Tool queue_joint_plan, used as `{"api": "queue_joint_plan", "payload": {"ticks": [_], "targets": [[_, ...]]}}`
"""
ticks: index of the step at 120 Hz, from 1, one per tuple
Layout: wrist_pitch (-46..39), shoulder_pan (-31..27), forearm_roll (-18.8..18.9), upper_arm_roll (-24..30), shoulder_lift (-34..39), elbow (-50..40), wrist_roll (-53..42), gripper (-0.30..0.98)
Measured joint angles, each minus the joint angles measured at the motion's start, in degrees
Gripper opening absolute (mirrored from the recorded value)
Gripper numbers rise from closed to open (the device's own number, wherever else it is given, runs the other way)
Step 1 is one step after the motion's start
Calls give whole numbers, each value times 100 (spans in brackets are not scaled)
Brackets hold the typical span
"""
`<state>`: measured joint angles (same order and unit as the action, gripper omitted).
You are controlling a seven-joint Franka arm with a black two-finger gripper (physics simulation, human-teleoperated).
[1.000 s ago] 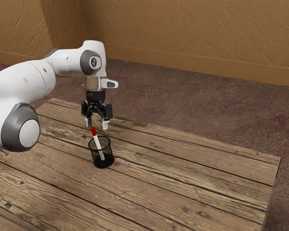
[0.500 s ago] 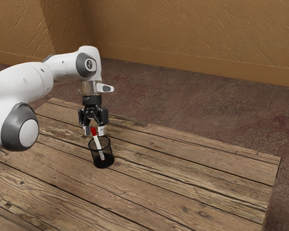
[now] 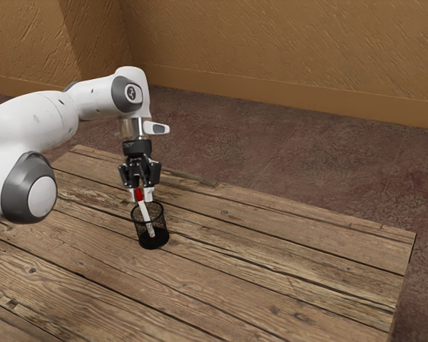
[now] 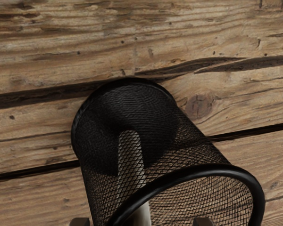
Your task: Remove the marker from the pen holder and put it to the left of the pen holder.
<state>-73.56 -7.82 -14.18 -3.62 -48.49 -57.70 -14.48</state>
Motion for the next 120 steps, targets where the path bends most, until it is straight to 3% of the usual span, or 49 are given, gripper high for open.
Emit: {"api": "queue_joint_plan", "payload": {"ticks": [17, 59, 73, 88, 120], "targets": [[37, -1, -29, -7, 0, -6, 7, 13], [96, -6, -42, -13, 10, -4, 11, 11], [135, -6, -44, -10, 20, 23, 20, -2], [195, -3, -13, -15, 73, 61, 35, -5], [527, 46, 325, -131, 1007, 16, 126, -9]]}}
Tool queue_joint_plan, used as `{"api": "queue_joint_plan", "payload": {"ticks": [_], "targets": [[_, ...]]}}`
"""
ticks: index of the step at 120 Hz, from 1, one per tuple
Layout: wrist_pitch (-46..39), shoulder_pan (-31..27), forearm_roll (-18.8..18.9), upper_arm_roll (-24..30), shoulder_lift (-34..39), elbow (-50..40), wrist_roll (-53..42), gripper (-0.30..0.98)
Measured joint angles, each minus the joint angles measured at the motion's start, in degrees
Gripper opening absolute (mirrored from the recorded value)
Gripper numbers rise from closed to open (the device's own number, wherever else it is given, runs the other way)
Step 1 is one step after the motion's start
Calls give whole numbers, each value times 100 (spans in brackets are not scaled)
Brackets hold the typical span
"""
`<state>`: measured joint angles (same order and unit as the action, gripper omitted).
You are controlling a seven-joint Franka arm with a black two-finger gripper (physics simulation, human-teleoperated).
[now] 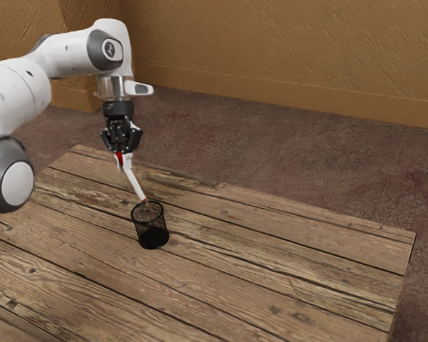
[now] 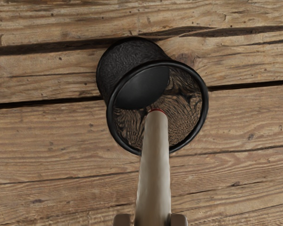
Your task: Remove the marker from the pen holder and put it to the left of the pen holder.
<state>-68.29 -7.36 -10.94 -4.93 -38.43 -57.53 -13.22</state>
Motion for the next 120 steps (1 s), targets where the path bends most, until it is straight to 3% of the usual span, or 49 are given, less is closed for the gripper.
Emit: {"api": "queue_joint_plan", "payload": {"ticks": [17, 41, 91, 120], "targets": [[236, 14, 311, -30, 634, -325, 62, -9], [587, 18, 768, -139, 835, -787, 124, -10], [905, 14, 1727, -232, 442, -1709, 189, -8], [903, -5, 2022, -316, 119, -2103, 217, -8]]}}
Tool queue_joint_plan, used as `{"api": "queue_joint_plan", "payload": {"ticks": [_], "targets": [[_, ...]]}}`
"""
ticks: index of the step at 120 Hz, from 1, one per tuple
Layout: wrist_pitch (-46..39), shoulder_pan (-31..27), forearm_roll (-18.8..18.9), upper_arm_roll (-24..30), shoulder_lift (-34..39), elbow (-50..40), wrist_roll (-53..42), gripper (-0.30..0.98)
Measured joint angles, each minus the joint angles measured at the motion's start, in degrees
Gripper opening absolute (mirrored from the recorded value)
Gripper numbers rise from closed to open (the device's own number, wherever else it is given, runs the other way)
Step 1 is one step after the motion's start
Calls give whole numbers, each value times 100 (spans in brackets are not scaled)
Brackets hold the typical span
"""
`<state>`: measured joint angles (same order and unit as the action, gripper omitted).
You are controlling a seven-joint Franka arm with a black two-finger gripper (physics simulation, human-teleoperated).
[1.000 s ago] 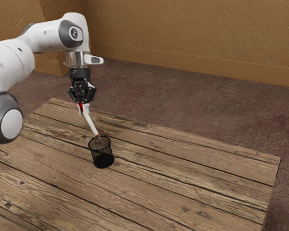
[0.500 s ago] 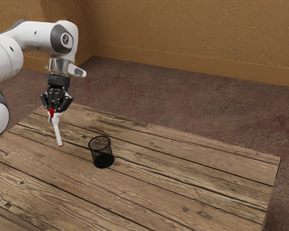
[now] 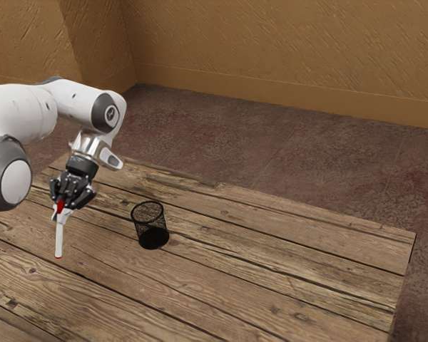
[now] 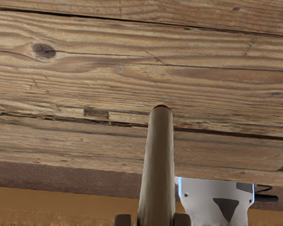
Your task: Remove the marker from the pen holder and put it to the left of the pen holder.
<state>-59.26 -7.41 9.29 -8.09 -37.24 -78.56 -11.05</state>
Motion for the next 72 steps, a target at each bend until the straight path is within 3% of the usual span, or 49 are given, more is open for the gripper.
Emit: {"api": "queue_joint_plan", "payload": {"ticks": [16, 24, 48, 72], "targets": [[-87, -6, 95, -4, -24, -178, 28, -8], [-139, -6, 104, -6, -25, -197, 45, -1], [-292, -6, 42, -8, -16, -201, 107, 38], [-487, -6, -17, -8, 162, -164, 145, 57]]}}
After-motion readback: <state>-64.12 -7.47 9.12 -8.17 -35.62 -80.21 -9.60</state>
